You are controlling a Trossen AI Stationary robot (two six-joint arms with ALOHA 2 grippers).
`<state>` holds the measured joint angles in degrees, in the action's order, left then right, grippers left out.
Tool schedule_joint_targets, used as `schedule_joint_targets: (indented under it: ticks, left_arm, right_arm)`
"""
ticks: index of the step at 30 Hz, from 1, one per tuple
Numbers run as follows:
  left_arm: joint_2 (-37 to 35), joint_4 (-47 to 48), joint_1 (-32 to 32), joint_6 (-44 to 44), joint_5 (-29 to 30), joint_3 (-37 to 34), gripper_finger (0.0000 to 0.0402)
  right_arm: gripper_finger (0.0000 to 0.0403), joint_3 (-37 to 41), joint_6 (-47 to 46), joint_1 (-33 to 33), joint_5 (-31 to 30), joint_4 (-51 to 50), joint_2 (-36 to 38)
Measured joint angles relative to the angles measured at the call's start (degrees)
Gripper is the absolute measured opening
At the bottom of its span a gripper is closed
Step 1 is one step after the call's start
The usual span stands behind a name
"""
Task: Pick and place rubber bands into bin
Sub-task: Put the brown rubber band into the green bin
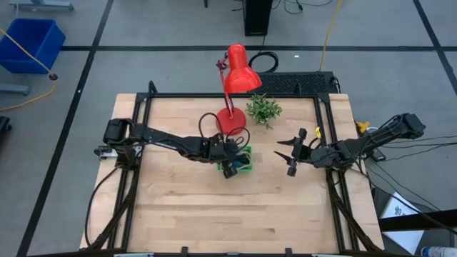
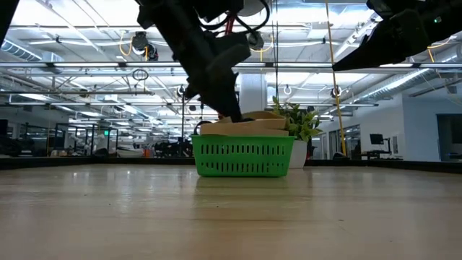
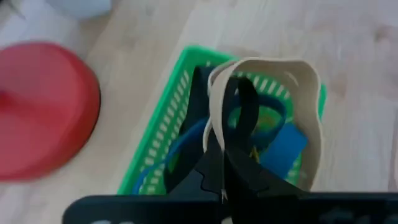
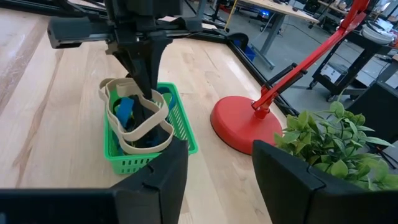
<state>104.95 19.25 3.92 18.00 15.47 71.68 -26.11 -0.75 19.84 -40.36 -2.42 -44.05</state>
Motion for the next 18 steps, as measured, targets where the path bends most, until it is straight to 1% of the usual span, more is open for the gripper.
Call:
schedule_joint_targets:
  ticks: [3, 9, 18]
  left_arm:
    - [-0.04, 2.36, 0.0, 2.76, -0.03, 0.0, 0.0016]
    - [-0.04, 1.59, -0.11, 4.55, -0.03, 0.0, 0.0045]
    - [-0.04, 1.96, -0.11, 4.68, -1.43, 0.0, 0.0051]
  right_arm:
    - [0.0172, 0.0, 0.0, 0.0, 0.0, 0.0, 0.0]
    - [0.0175, 0.0, -0.04, 0.0, 0.0, 0.0, 0.02]
    - [0.0172, 0.02, -0.04, -0.01, 0.0, 0.0, 0.0]
